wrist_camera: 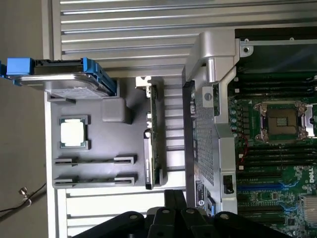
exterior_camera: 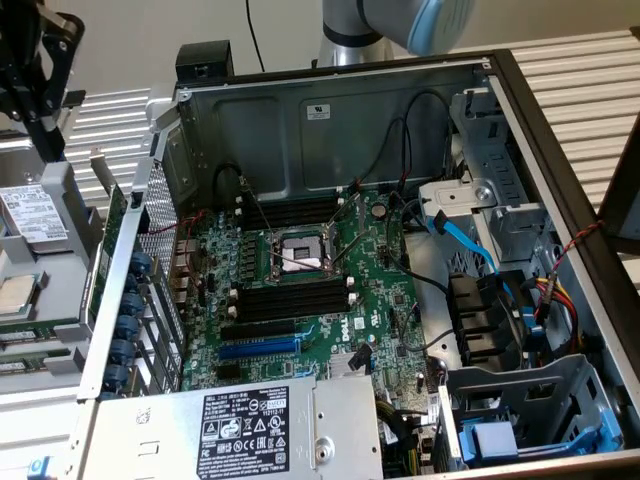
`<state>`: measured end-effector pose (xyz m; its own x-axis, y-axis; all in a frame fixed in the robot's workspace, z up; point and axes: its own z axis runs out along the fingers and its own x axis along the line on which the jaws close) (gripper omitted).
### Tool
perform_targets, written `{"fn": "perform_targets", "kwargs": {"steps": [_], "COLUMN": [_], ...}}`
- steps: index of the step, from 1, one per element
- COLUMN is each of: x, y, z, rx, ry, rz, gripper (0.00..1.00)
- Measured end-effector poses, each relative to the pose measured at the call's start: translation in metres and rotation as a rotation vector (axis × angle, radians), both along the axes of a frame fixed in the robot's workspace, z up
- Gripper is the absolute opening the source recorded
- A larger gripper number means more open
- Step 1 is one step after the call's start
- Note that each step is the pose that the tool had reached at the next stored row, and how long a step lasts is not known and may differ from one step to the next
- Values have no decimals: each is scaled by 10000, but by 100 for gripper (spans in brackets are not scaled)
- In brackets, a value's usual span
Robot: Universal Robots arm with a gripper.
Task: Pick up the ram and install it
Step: 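Reach for the ram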
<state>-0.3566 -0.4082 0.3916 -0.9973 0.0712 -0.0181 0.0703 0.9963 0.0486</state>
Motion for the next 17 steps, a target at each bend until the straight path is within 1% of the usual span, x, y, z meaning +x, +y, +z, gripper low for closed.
{"fn": "perform_targets", "kwargs": {"steps": [15,17], "x": [-682,-753], "y": [0,0], "z": [-64,-73], "rx": [1,0], "ry": [-1,-1], "rz": [0,1], "gripper": [11,11]}}
